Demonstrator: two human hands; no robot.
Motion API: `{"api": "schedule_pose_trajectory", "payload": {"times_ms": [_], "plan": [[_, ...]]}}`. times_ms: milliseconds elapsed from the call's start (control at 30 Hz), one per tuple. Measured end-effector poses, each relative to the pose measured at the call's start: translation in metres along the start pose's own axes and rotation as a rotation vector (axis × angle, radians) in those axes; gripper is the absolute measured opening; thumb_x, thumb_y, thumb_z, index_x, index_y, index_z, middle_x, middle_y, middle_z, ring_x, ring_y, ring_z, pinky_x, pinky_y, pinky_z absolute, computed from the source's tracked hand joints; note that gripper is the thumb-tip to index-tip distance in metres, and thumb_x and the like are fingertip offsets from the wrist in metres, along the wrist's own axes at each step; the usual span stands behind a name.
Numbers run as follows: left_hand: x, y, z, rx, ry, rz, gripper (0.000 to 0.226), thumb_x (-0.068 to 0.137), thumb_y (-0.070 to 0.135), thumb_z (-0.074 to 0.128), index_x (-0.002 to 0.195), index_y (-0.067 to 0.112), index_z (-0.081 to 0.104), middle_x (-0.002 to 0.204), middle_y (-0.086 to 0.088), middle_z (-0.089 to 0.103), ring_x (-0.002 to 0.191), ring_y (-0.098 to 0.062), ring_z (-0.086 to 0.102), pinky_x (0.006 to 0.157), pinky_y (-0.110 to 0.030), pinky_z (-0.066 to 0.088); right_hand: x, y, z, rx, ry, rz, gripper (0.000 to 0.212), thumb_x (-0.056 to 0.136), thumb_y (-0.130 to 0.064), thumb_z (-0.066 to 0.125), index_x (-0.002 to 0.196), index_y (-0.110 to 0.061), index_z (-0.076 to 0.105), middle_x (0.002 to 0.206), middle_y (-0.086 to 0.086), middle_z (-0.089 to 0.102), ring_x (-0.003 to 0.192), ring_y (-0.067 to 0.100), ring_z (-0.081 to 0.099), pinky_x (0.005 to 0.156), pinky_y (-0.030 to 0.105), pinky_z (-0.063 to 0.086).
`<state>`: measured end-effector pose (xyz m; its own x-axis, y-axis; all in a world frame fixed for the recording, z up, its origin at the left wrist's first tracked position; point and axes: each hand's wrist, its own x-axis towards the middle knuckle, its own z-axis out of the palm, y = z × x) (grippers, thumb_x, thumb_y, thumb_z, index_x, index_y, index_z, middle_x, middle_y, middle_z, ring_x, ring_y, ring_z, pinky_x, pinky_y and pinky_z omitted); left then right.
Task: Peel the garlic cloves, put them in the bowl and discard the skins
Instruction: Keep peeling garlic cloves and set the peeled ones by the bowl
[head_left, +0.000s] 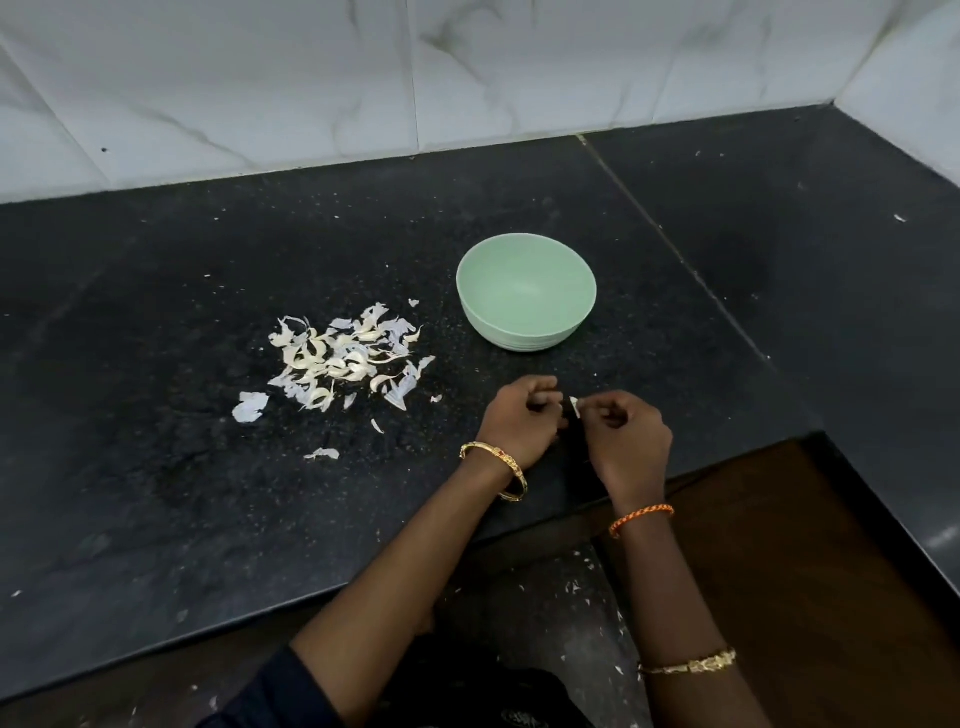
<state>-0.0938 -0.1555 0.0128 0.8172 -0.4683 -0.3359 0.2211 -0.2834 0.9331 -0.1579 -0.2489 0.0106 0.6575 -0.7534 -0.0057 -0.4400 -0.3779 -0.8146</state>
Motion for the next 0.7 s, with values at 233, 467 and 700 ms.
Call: {"api": "schedule_pose_trajectory", "payload": {"times_ms": [233,467,700], "plan": [[-0.015,-0.008,-0.063,0.061,0.422,0.132,0.025,0.089,0.026,0.065,0.069,0.012,0.065,0.056,0.005,0.065,0.041,0.000,0.051,0.048,-0.019,0.044,-0.018,-0.040,0.022,0.111,-0.197,-0.220,0.007,0.085,-0.006,0.067,0.086,-0.010,0.072,0.072,-0.008,0.065,0.066,-0.011,0.058,0.063,0.003,0.043],[-0.022,-0.027,-0.150,0.212,0.732,-0.025,0.012,0.090,0.024,0.060,0.078,0.022,0.064,0.070,0.002,0.066,0.070,-0.016,0.062,0.069,-0.031,0.049,-0.011,-0.088,0.110,-0.093,-0.509,-0.563,0.017,0.088,-0.002,0.060,0.099,-0.006,0.073,0.099,0.010,0.071,0.090,0.019,0.065,0.084,0.032,0.054],[-0.024,-0.036,-0.181,0.226,0.684,-0.073,0.010,0.085,0.021,0.067,0.076,0.017,0.068,0.074,-0.006,0.068,0.068,-0.014,0.058,0.072,-0.031,0.051,-0.004,-0.089,0.147,-0.299,-0.536,-0.584,0.010,0.085,-0.018,0.071,0.094,-0.014,0.073,0.098,0.008,0.064,0.095,0.024,0.057,0.084,0.039,0.050]]}}
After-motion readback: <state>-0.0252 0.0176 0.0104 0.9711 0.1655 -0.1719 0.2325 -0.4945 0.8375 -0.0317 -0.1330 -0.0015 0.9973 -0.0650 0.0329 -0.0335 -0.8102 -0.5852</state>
